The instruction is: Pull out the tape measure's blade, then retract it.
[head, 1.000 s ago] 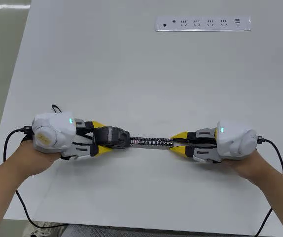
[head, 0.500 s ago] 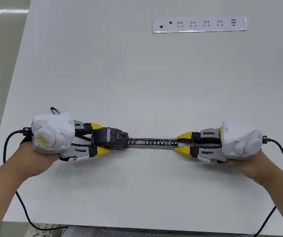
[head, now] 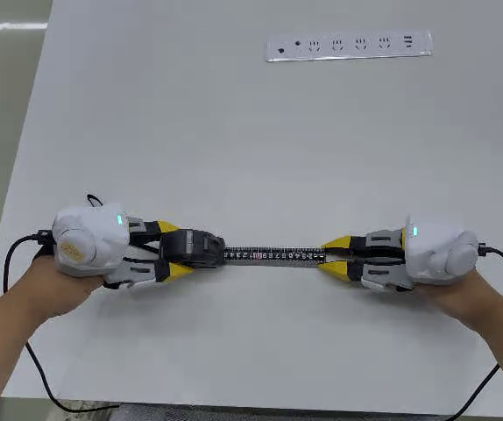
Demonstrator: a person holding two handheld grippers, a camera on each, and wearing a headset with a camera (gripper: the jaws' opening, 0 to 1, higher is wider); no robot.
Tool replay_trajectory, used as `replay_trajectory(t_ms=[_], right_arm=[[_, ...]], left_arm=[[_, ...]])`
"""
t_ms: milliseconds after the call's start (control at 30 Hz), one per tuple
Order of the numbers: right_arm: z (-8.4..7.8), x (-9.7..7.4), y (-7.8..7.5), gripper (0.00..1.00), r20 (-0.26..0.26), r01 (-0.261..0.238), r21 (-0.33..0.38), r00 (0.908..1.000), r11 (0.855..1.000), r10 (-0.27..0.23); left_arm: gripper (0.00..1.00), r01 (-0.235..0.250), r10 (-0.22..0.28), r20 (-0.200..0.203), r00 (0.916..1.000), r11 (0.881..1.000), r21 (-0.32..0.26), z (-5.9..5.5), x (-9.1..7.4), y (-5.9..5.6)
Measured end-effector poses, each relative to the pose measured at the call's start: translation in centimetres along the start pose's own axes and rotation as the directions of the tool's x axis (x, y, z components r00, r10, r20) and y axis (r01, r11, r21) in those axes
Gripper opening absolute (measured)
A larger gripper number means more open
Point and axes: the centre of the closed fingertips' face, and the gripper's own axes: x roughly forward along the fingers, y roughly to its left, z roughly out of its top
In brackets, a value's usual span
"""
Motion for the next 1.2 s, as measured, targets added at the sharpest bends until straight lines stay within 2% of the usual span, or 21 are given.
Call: replay_trajectory(t_ms=[500, 1200], right_arm=[[-0.5, -1.2, -0.3, 0.09, -0.002, 0.002, 0.011, 1.0000, 1.000, -0.002], [0.3, -2.7, 0.1, 0.09, 0.003, 0.015, 0.018, 0.9999, 1.000, -0.015]], left_arm=[[0.31, 0.000, 0.000, -0.010, 1.0000, 1.000, 0.000, 0.0, 0.1, 0.0], [0.31, 0.001, -0.001, -0.015, 0.9999, 1.000, -0.002, 0.1, 0.1, -0.1]])
